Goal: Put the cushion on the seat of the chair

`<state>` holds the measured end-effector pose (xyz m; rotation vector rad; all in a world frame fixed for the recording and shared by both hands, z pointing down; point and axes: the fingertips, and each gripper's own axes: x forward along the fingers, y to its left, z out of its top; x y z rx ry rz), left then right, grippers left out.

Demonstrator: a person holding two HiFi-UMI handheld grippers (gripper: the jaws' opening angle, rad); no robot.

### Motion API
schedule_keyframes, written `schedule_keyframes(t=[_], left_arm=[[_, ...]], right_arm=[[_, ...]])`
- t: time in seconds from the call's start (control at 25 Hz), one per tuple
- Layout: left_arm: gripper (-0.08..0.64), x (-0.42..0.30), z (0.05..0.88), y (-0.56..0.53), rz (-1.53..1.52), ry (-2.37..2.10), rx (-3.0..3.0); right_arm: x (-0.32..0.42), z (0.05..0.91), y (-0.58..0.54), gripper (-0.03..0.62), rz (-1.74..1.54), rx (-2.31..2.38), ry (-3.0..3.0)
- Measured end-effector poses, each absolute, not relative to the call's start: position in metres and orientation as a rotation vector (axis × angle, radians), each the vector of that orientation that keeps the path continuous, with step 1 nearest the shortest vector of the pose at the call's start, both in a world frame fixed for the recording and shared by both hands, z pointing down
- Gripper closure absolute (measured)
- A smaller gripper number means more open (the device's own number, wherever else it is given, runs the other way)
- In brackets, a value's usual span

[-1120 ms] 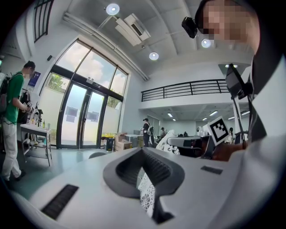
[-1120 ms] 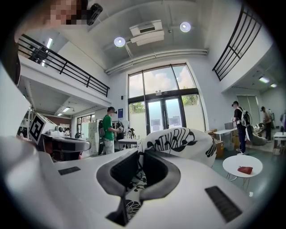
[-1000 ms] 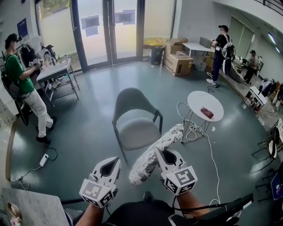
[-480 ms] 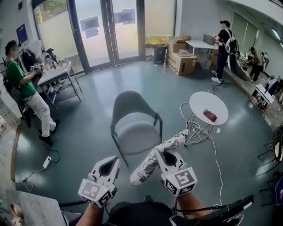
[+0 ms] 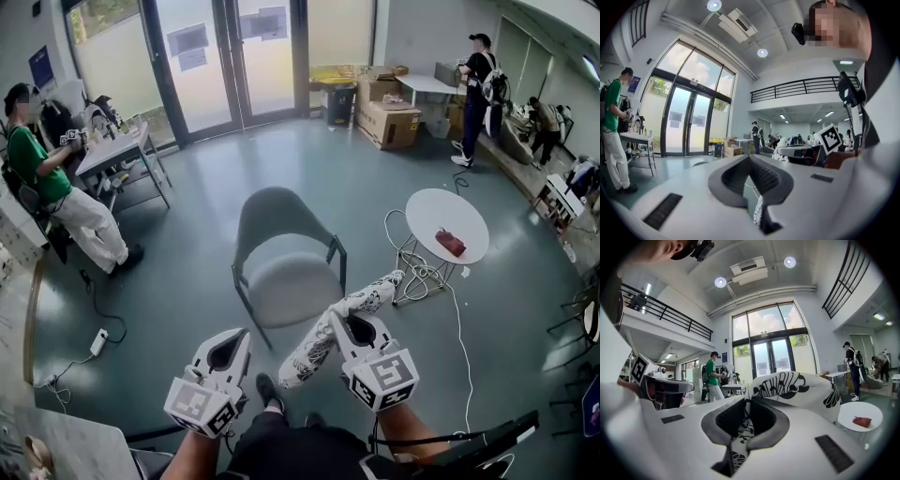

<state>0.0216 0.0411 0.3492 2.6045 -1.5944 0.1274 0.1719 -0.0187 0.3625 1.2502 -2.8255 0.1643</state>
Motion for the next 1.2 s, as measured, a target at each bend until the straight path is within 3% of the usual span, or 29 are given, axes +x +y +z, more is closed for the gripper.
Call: schedule_keyframes(t=[1.2], left_arm=[[0.552,-0.120,0.362,-0.108,0.052,-1.556,2.589]], right_arm=[[0.049,0.386,-0.173,0.565,0.231,1.271,-2.696]])
